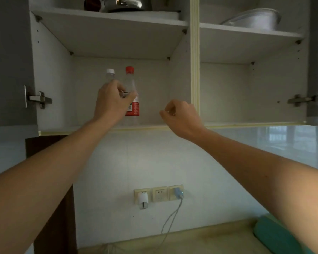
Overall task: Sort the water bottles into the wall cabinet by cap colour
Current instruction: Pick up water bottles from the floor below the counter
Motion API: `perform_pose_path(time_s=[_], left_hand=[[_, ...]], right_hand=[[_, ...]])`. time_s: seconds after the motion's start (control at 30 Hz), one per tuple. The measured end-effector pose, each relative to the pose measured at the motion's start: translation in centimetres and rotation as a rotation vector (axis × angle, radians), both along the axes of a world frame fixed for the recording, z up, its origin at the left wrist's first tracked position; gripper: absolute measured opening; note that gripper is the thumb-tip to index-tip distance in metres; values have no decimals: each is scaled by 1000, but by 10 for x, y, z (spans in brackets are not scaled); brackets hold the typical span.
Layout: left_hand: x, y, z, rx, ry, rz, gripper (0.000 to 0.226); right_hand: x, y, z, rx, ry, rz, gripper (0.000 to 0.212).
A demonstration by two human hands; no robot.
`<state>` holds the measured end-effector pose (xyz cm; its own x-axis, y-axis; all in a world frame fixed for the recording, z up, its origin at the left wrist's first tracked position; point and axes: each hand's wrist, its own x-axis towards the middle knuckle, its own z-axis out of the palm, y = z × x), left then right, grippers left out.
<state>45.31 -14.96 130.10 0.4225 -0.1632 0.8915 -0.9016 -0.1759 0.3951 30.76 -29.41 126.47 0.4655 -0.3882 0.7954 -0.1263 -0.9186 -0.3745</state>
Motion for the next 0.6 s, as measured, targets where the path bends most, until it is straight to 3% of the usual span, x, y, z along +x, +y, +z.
perform_pose_path(time_s=[0.07, 0.2, 0.47, 0.6], left_hand=[[-32, 3, -8, -17, -54, -44, 35], [-89, 0, -41, -21, -58, -101, 50], [-156, 2, -170, 83, 255, -250, 53], [-181, 3, -240, 120, 429, -337, 46]], right_hand=[[-27, 4, -13, 15, -29, 21, 25], [-70, 9, -42, 49, -68, 91, 41], [-139, 24, -159, 318, -25, 190, 52], [-185, 24, -225, 338, 119, 93, 40]])
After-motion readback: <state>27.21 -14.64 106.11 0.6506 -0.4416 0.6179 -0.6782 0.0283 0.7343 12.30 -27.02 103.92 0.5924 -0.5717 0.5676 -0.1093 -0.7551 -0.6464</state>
